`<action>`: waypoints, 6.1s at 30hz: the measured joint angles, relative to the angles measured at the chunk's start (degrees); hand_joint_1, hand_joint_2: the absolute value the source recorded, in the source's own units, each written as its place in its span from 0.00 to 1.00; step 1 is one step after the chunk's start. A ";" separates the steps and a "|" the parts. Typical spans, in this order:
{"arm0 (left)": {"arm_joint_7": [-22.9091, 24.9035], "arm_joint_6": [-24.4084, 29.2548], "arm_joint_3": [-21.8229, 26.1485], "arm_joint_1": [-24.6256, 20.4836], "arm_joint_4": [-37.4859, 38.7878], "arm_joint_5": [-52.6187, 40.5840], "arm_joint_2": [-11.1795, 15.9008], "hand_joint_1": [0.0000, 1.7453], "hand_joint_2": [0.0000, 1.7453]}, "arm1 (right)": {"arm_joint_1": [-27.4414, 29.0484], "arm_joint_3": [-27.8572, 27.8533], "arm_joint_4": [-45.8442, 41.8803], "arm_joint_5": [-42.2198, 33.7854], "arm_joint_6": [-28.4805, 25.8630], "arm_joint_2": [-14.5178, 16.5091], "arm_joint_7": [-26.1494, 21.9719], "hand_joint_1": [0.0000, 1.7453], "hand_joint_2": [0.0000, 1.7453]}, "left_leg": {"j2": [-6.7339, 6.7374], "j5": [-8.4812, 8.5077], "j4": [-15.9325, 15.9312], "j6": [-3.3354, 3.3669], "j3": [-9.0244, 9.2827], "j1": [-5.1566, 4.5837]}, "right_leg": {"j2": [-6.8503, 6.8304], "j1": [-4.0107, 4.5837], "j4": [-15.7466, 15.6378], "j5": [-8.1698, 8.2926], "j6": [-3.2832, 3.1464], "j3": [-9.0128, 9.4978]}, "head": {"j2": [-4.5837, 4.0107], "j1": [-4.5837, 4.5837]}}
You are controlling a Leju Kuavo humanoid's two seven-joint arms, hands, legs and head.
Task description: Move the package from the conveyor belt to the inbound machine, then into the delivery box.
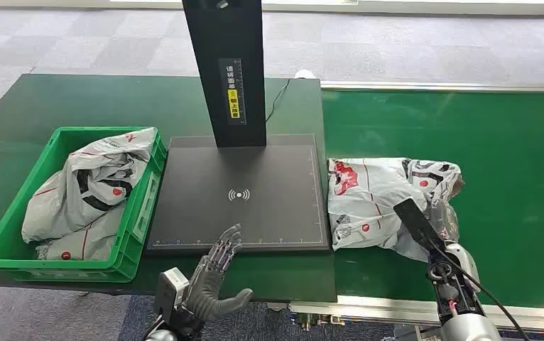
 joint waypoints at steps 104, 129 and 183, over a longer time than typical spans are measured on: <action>-2.75 9.66 4.27 -1.91 -3.62 1.07 2.38 0.00 1.00 | -5.40 30.34 1.93 -2.39 6.85 10.53 5.19 0.00 1.00 | -0.01 0.16 -0.01 0.00 -0.07 0.04 | -0.06 0.05 0.03 0.04 -0.04 -0.05 | 0.00 0.04; -6.75 38.18 14.89 3.53 -24.61 9.01 1.10 0.00 1.00 | 19.03 21.92 -41.07 -36.99 9.98 16.00 -4.36 0.00 1.00 | -0.07 0.05 -0.04 -0.04 -0.19 0.06 | -0.09 0.08 0.03 -0.09 -0.07 -0.17 | 0.00 0.02; 18.14 25.41 -11.61 -44.62 45.63 -39.07 1.98 0.00 1.00 | 29.10 0.98 -54.98 -57.82 13.33 24.81 -4.16 0.00 1.00 | 0.04 0.08 0.00 0.02 -0.09 0.02 | -0.01 0.04 0.01 0.04 -0.06 -0.09 | 0.00 0.05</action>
